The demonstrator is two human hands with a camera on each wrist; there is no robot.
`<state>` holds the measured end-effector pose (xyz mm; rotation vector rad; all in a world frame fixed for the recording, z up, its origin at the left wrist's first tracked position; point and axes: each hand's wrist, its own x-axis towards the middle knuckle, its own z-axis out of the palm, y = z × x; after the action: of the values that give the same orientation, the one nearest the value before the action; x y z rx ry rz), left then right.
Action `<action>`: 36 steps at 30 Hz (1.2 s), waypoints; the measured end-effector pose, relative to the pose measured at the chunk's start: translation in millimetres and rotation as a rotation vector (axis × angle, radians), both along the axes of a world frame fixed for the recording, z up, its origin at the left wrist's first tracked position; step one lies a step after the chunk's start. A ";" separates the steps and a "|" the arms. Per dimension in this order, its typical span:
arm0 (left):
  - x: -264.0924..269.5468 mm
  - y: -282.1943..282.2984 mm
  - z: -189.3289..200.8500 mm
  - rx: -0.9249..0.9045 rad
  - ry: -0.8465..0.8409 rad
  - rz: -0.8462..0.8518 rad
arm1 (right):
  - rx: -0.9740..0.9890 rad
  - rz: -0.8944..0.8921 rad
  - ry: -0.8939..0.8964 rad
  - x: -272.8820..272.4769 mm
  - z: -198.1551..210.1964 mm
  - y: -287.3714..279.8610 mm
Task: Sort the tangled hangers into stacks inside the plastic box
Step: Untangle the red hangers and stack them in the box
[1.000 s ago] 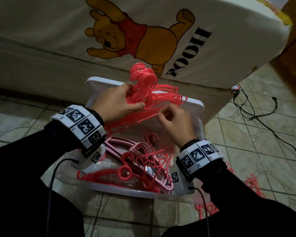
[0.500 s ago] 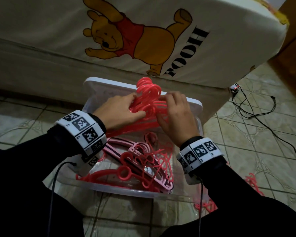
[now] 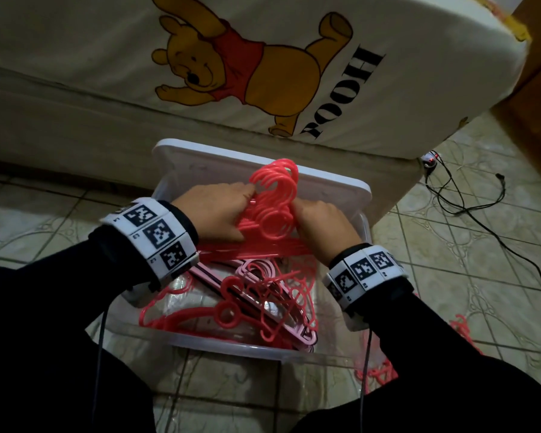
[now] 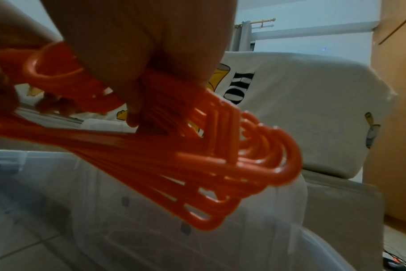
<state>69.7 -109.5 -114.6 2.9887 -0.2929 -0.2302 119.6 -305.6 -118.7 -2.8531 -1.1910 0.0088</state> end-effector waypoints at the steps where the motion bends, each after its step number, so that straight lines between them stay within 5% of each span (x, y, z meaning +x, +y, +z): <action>1: 0.0 0.1 -0.7 0.040 -0.012 -0.001 | -0.009 -0.016 0.018 0.9 1.0 -0.5; 14: 1.4 0.0 -0.1 -0.103 -0.032 0.097 | 0.216 -0.049 0.179 15.9 -2.7 0.0; 20: 6.4 21.2 1.5 -0.213 -0.056 0.277 | 0.279 -0.257 0.279 41.1 -0.1 -42.4; 26: 4.7 32.4 7.0 -0.326 -0.053 0.306 | -0.208 -0.167 0.372 29.6 -47.0 -34.1; 36: 3.6 24.1 7.2 -0.379 -0.064 0.317 | -0.418 0.308 0.362 -22.5 -110.0 11.7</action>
<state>73.3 -85.4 -107.5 2.6177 0.1224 -0.0386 97.2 -293.8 -228.7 -2.7603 -1.6798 0.8378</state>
